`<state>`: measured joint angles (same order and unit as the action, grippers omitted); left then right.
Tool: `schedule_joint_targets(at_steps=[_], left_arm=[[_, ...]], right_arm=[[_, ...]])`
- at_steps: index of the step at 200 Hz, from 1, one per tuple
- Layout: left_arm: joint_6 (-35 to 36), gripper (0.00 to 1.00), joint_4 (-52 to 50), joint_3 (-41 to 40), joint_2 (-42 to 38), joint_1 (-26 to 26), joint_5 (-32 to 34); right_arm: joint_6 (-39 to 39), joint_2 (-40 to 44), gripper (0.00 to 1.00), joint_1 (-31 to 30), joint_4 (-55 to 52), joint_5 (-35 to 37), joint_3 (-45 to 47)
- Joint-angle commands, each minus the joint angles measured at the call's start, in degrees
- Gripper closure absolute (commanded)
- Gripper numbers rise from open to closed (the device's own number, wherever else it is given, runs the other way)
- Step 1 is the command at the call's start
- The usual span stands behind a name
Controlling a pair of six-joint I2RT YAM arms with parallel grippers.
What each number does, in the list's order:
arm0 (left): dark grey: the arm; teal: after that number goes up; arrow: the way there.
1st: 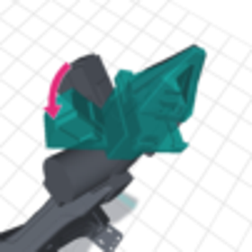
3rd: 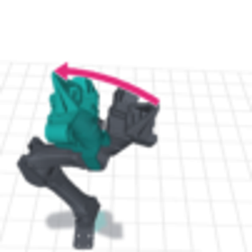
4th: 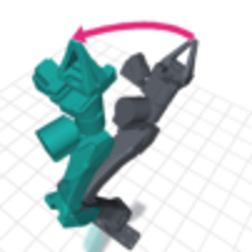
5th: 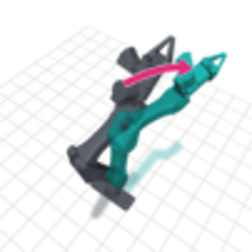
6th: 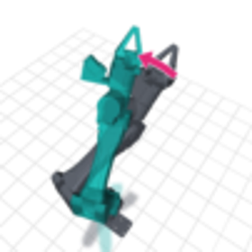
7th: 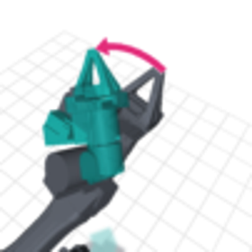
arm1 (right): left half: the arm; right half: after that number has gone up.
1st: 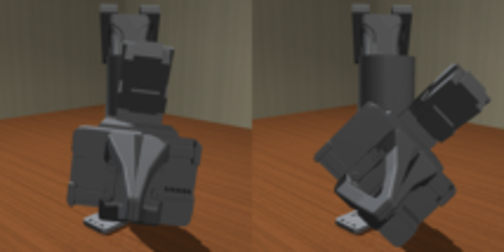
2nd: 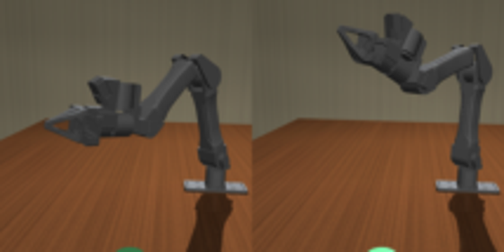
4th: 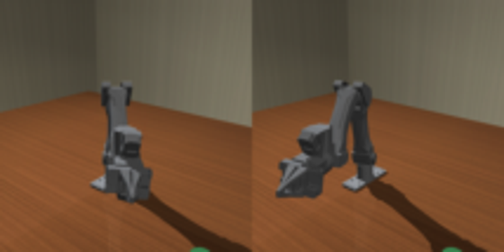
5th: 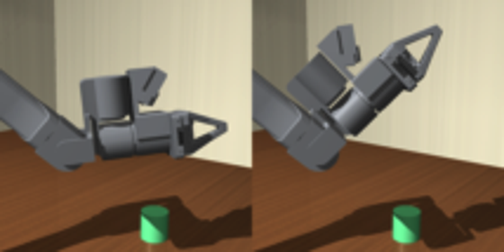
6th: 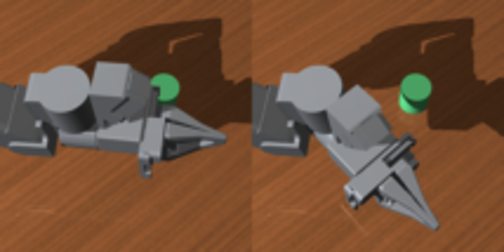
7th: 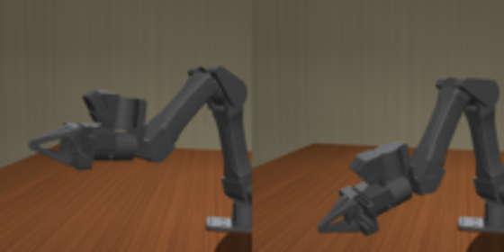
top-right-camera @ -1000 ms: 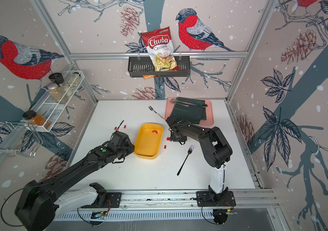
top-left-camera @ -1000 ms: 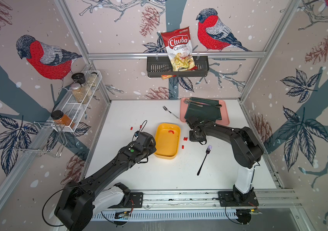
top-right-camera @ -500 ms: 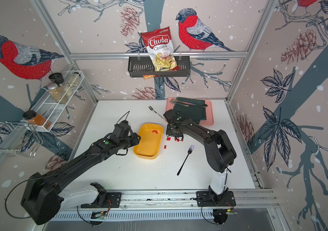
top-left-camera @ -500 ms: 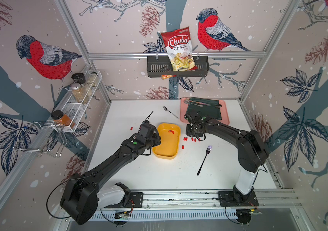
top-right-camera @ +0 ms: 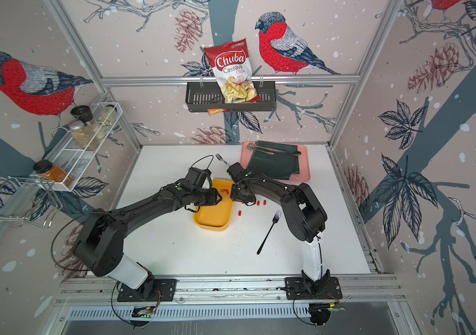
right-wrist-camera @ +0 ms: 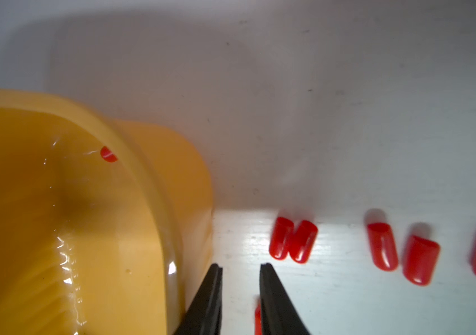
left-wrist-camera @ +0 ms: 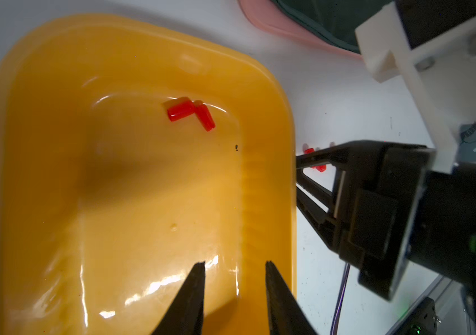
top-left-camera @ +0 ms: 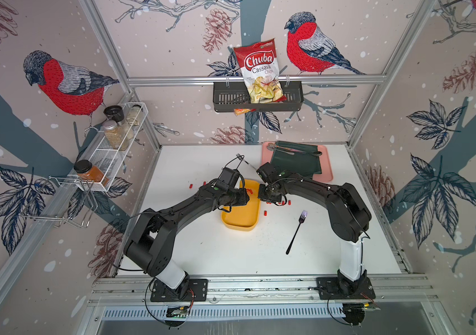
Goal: Take the screw protection sleeves out of the storage box
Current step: Pick up the screw protection sleeve from the storage box.
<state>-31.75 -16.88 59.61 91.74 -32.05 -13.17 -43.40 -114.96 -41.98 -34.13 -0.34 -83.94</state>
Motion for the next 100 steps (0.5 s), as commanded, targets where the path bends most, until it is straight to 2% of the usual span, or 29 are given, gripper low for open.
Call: schedule_joint_targets(at_steps=[1, 46, 100], left_arm=[[-3.14, 0.63, 3.31, 0.17, 1.68, -0.03, 3.89], [-3.74, 0.63, 5.04, 2.28, 6.01, -0.05, 9.52], [-5.19, 0.63, 9.17, 5.12, 11.44, 0.00, 8.22]], right_arm=[[0.92, -0.96, 0.72, -0.45, 1.97, -1.79, -0.44], [-0.04, 0.30, 0.72, -0.31, 3.54, -1.51, 0.71], [0.07, -0.26, 0.72, -0.02, 3.12, -1.81, 0.45]])
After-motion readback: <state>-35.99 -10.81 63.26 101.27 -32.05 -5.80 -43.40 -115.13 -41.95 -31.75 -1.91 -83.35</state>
